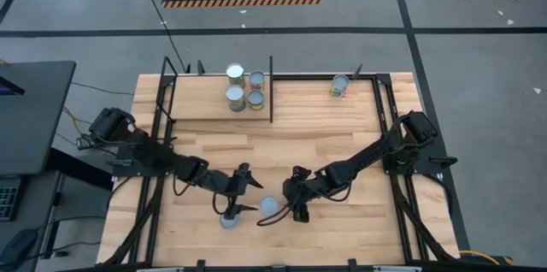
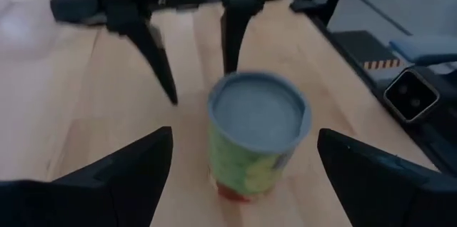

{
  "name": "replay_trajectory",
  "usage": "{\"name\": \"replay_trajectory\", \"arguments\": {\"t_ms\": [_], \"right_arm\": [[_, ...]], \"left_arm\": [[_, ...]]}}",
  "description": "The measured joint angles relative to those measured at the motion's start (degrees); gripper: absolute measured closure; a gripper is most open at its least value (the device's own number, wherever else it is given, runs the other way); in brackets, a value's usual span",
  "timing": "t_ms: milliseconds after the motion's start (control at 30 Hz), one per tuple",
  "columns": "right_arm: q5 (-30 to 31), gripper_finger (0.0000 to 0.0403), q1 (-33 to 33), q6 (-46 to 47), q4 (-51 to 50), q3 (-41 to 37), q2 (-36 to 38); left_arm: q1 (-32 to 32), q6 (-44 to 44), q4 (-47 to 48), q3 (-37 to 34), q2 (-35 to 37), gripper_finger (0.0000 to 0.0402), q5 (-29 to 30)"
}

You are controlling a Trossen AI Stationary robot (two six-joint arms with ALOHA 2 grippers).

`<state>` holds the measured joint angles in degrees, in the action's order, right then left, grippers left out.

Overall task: Pick and place cans onto a shelf
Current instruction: Put the canned spaghetti sauce on the shelf

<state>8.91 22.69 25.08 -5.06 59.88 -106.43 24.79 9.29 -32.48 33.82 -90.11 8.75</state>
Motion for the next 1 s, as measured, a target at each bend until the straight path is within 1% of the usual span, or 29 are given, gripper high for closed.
{"name": "replay_trajectory", "arguments": {"t_ms": [167,400,633,900,1000], "right_arm": [[-0.02,0.0163,-0.04,0.43,0.06,0.0,0.0],[-0.04,0.0163,-0.04,1.72,0.31,0.0,0.0],[-0.04,0.0163,-0.04,1.79,0.31,0.0,0.02],[-0.04,0.0163,-0.04,1.82,0.62,0.0,0.02],[-0.23,0.0163,-0.04,1.82,0.61,0.0,0.02]], "left_arm": [[-0.47,-1.55,-4.24,0.01,-2.54,0.0047,-2.17],[-0.47,-3.48,-10.88,0.0,-6.67,0.0047,-2.18],[-0.47,-4.03,-14.47,0.31,-10.27,0.0047,-1.5],[-0.46,-6.34,-14.29,6.43,-16.12,0.0047,-2.57],[-0.47,-7.43,-14.28,7.93,-17.06,0.0047,-3.0]]}}
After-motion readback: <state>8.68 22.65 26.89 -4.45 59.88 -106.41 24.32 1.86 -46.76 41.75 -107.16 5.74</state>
